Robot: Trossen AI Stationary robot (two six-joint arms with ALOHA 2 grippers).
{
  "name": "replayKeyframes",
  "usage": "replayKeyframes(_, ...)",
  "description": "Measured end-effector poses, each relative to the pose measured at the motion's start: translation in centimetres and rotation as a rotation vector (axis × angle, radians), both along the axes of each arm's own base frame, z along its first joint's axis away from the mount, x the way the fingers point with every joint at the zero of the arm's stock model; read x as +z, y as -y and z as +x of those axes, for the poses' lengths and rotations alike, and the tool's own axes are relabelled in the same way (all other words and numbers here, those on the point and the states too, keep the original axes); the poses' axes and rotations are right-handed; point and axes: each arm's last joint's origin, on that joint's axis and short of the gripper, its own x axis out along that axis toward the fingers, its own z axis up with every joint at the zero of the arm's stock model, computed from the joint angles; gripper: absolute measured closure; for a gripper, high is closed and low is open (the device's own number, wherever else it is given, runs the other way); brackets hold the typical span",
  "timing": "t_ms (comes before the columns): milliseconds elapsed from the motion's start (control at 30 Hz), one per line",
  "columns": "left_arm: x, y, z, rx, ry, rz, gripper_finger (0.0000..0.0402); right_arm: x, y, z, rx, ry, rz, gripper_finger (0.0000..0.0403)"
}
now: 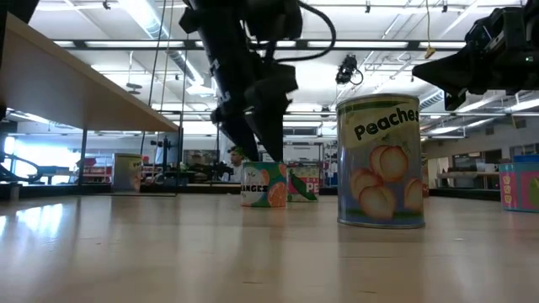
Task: Pick and place cans onto a shelf
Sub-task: Put the canned orange on the shelf
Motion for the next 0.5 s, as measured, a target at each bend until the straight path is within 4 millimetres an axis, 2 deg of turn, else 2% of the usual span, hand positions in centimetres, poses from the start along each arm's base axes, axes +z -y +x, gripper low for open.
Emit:
replayKeyframes(300,-1.9,-0.5,0.4,0.069,-0.029,-0.023,0.0045,0.2,0.0,0.0,0.000,0.021,-0.003,0.0383)
replayKeyframes(500,-2.1,-1.6,0.5,0.228,0.008,-0.123,0.0045,0.2,0.0,0.0,0.001,0.022,-0.003,0.0383)
